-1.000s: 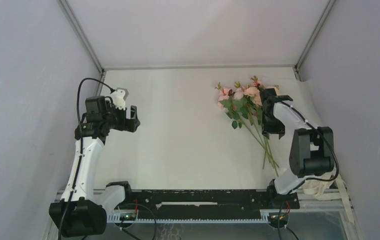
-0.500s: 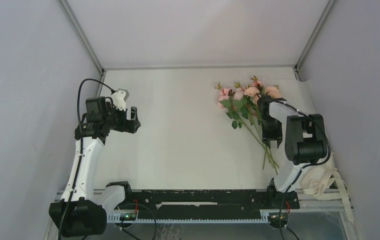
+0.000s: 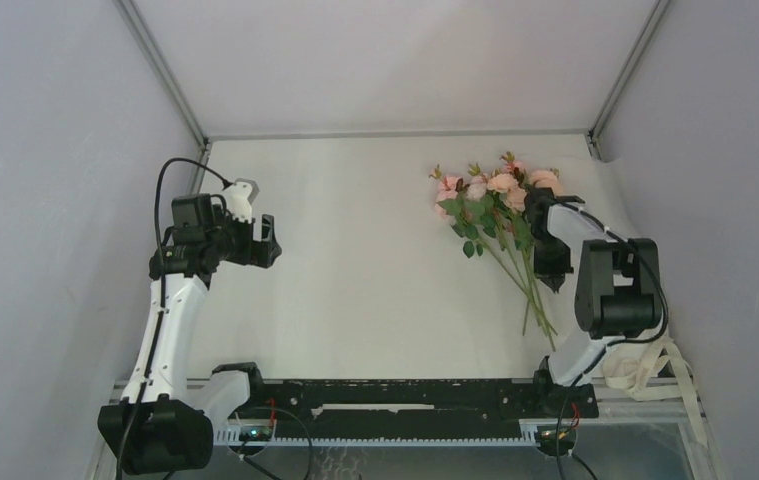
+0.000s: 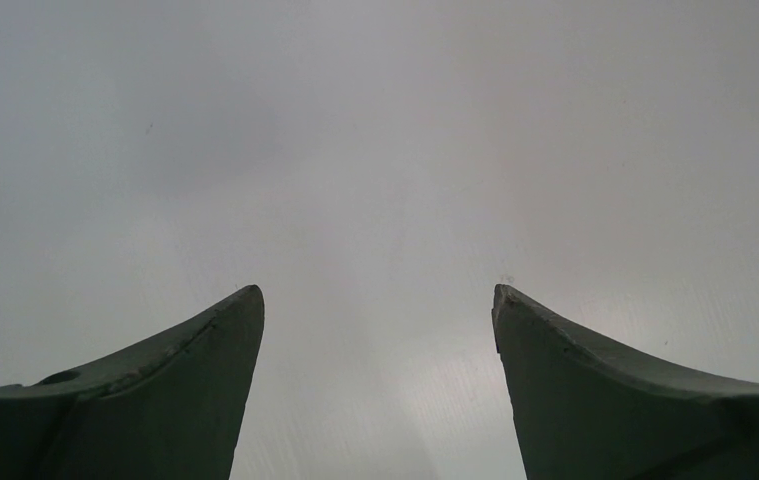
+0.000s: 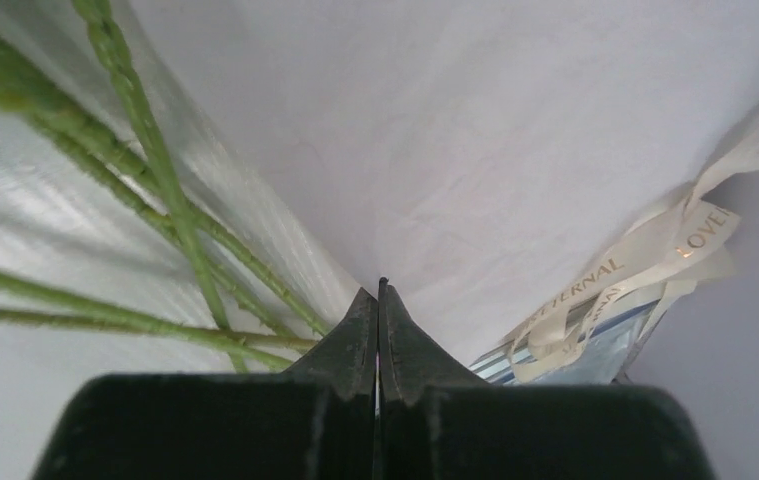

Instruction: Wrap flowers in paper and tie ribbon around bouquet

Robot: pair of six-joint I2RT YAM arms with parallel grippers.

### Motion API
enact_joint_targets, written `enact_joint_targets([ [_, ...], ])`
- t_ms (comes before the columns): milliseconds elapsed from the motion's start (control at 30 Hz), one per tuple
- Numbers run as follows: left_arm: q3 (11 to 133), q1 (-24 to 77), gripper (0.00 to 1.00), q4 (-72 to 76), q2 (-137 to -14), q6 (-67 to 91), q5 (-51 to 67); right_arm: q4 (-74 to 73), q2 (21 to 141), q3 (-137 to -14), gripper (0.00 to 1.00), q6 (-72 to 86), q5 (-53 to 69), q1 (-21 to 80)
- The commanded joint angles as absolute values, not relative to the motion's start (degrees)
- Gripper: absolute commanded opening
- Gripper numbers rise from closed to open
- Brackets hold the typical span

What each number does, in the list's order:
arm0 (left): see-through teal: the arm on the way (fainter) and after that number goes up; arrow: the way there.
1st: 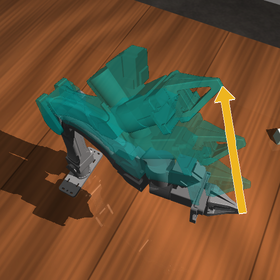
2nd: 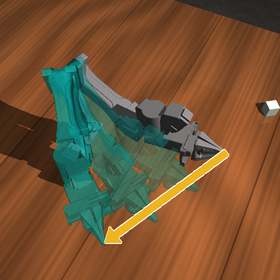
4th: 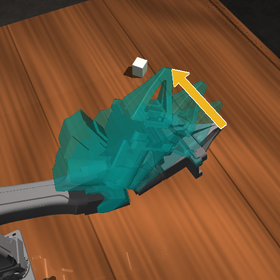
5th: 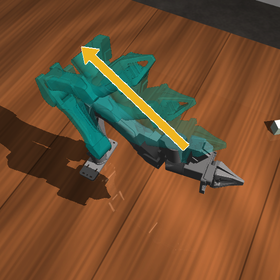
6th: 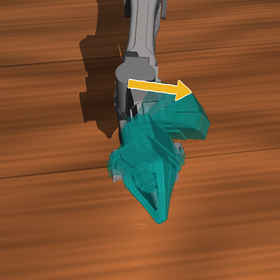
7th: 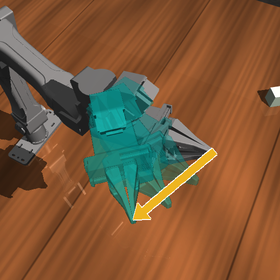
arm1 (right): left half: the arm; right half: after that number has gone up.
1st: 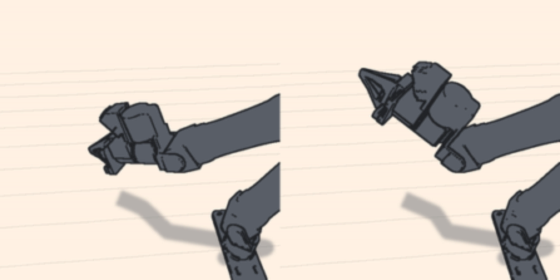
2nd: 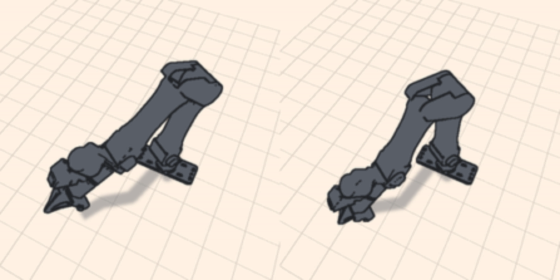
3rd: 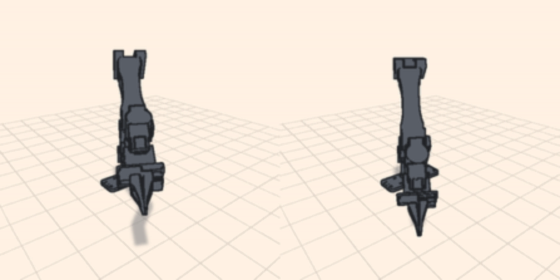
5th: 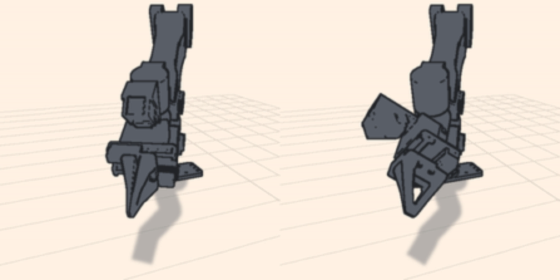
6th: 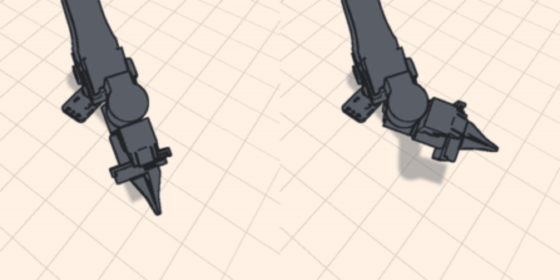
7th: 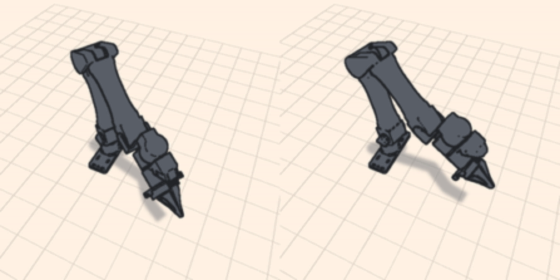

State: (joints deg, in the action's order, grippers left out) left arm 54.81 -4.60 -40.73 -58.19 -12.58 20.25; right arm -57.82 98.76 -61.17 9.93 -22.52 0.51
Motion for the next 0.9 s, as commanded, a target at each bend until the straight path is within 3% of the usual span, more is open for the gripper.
enact_joint_targets([
  [0,55.55,-4.15,0.89,-40.99,-58.07,-14.14,20.84,-54.81,87.34,-63.88,0.00,11.23,-26.55,-1.37],
  [300,57.64,-4.21,0.88,-41.24,-59.12,-12.77,21.81,-42.64,61.24,-69.42,0.00,14.30,-31.29,-4.97],
  [567,58.96,-4.19,0.88,-41.37,-58.23,-12.72,21.93,-36.99,54.23,-71.99,0.00,16.79,-30.61,-0.15],
  [867,59.80,-4.17,0.88,-41.39,-57.92,-12.46,21.59,-29.38,45.37,-77.01,0.00,13.41,-45.00,19.83],
])
